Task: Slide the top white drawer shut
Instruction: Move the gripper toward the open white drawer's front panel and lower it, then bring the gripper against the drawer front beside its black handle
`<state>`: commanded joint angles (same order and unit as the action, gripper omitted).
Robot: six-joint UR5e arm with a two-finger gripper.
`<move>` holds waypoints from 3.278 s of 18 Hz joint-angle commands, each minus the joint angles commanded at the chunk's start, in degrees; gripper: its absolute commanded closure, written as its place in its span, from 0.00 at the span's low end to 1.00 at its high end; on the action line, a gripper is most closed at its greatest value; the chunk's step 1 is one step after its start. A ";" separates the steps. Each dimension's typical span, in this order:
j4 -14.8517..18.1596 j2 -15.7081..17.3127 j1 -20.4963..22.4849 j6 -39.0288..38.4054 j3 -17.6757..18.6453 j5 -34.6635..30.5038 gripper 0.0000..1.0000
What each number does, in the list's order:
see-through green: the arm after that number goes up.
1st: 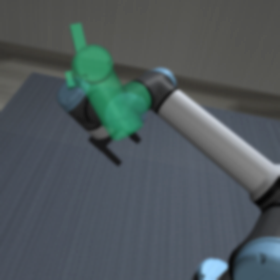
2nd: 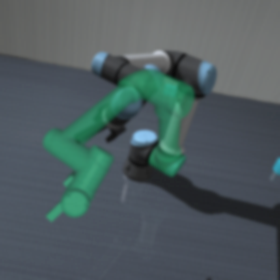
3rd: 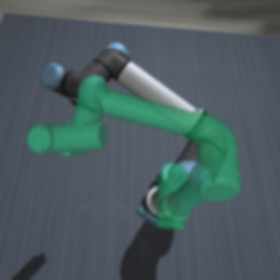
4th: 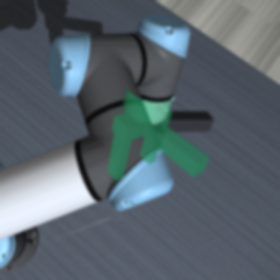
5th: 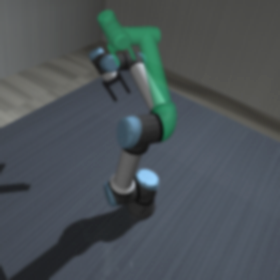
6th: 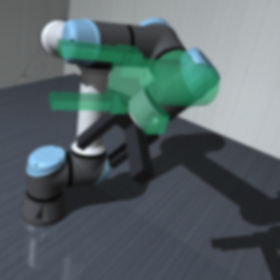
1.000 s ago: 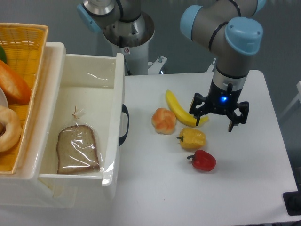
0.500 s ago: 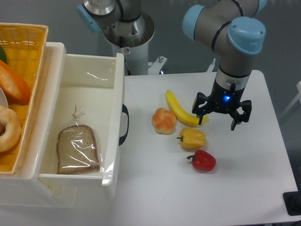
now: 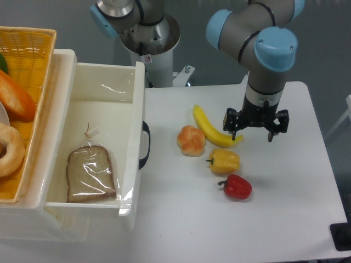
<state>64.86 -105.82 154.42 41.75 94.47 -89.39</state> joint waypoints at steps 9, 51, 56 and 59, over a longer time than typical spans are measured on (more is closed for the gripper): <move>0.53 -1.40 -4.47 -9.92 0.54 1.49 0.00; 0.88 -5.18 -12.13 -15.38 -0.08 12.75 0.00; 0.88 -5.18 -12.13 -15.12 -0.16 12.75 0.00; 0.88 -5.09 -12.22 -15.12 -0.08 12.75 0.00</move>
<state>65.74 -110.92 142.21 26.63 94.39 -76.64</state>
